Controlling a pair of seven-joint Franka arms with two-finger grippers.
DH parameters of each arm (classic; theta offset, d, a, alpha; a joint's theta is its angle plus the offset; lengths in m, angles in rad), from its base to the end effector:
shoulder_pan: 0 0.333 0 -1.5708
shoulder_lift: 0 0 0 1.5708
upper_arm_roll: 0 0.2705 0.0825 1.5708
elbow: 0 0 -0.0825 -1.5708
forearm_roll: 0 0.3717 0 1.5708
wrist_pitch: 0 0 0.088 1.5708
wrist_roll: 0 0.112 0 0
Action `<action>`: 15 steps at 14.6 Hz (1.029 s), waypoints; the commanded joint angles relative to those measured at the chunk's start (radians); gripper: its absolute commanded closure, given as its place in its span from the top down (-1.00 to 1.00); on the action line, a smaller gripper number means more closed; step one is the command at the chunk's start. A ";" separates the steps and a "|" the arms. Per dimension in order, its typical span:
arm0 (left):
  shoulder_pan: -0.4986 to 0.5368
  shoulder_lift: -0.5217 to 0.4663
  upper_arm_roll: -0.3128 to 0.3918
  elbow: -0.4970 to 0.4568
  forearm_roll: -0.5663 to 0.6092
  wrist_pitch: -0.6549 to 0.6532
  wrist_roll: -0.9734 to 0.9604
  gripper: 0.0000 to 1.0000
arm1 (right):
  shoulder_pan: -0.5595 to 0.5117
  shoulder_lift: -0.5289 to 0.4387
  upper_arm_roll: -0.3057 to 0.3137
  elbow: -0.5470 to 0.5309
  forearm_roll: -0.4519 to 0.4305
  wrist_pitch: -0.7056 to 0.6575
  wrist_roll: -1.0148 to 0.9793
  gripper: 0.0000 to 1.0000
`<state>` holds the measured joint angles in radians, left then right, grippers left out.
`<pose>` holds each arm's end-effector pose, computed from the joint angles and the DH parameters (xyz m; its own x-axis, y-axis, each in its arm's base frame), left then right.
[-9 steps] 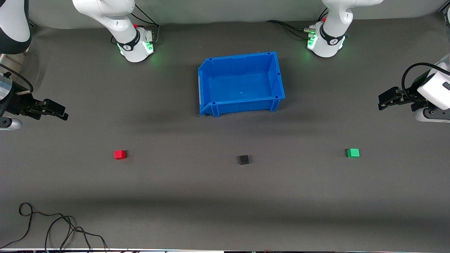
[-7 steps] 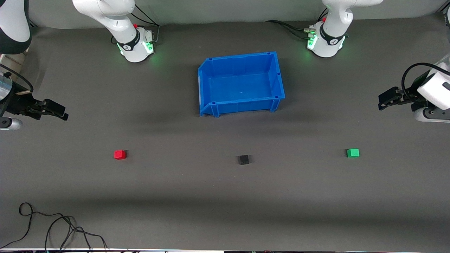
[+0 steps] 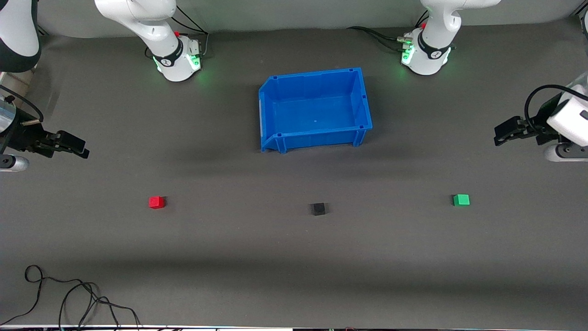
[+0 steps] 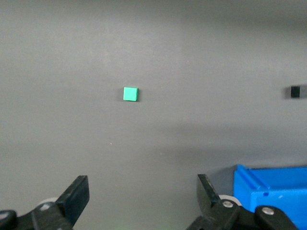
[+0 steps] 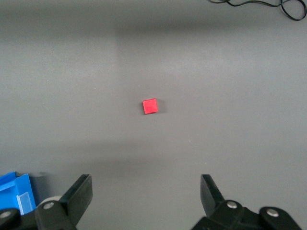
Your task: Attach green and red cubes to black cube
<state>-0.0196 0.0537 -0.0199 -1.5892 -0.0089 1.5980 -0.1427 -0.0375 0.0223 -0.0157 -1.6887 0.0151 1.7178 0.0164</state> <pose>0.5560 -0.0227 0.5384 0.9936 0.1033 -0.0458 0.1035 -0.9946 0.0035 0.5561 -0.0281 0.5200 0.9974 -0.0717 0.0065 -0.0716 -0.9973 -0.0147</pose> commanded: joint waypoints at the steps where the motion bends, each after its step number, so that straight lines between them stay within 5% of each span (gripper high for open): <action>1: 0.024 0.009 -0.003 0.003 -0.020 -0.009 -0.148 1.00 | 0.001 0.021 0.005 0.029 0.017 -0.018 0.005 0.99; 10: 0.193 0.037 -0.003 0.009 -0.122 0.002 -0.627 1.00 | 0.001 0.200 0.005 0.007 0.017 0.081 0.014 0.99; 13: 0.210 0.064 -0.003 0.003 -0.138 0.010 -0.939 1.00 | 0.001 0.290 0.005 0.006 0.017 0.150 0.014 0.99; 15: 0.272 0.078 -0.003 -0.005 -0.270 0.010 -1.058 1.00 | 0.005 0.344 0.005 0.003 0.019 0.206 0.014 0.99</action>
<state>0.1920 0.1201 -0.0143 -1.5900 -0.1841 1.6039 -1.0751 -0.0373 0.3184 -0.0099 -1.6976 0.0151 1.8824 0.0164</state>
